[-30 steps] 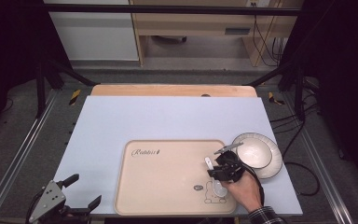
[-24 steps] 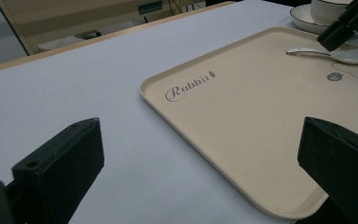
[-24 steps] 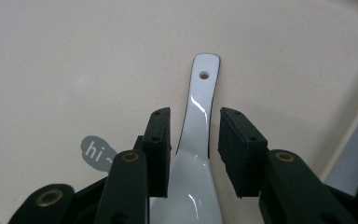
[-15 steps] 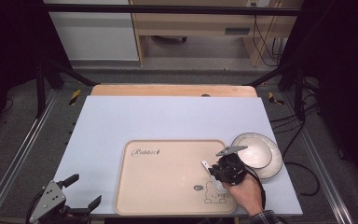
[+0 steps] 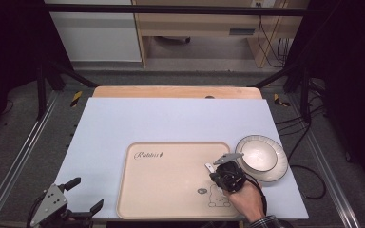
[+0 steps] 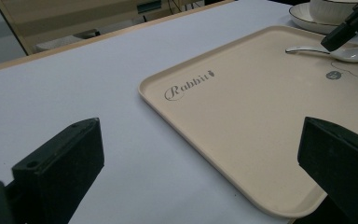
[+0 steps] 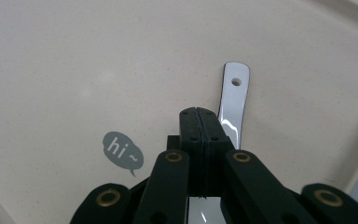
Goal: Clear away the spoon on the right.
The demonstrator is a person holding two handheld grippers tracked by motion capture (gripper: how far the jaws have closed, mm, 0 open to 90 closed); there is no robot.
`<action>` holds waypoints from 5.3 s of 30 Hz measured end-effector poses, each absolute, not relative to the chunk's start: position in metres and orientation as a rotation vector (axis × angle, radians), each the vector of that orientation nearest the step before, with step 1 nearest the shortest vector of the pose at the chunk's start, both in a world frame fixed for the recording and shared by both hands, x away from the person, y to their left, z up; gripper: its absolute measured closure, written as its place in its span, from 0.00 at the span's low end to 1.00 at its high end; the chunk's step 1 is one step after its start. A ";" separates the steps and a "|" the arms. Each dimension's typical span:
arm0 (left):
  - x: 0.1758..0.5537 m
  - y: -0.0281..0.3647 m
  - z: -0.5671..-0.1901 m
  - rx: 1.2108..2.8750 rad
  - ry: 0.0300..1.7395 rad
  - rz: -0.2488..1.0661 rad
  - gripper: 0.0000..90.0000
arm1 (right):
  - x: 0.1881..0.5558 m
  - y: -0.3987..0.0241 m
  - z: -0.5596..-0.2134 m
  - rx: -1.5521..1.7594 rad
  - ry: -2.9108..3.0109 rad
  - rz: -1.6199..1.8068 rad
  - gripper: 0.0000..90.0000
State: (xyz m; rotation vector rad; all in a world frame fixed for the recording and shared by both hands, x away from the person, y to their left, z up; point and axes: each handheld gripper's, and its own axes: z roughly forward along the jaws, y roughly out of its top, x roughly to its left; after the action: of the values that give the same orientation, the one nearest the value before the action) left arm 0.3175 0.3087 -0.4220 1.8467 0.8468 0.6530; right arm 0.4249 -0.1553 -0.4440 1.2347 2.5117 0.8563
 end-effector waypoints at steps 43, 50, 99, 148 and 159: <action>0.317 0.307 -0.422 1.865 0.841 0.658 0.00 | 0.430 -0.167 -0.447 1.250 2.448 0.861 0.90; 0.317 0.307 -0.422 1.866 0.840 0.660 0.00 | 0.427 -0.170 -0.441 1.230 2.418 0.892 0.76; 0.317 0.306 -0.422 1.872 0.837 0.656 0.00 | 0.394 -0.185 -0.416 1.134 2.293 1.051 0.15; 0.317 0.306 -0.422 1.876 0.835 0.657 0.00 | 0.359 -0.224 -0.413 1.227 2.133 1.084 0.00; 0.317 0.306 -0.422 1.876 0.836 0.657 0.00 | 0.349 -0.237 -0.416 1.243 2.100 1.115 0.00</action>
State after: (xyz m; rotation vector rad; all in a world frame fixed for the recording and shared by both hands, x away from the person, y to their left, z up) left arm 0.3169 0.3059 -0.4219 1.8762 0.8360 0.6573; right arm 0.3490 -0.2369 -0.4158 1.2433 2.1003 1.1146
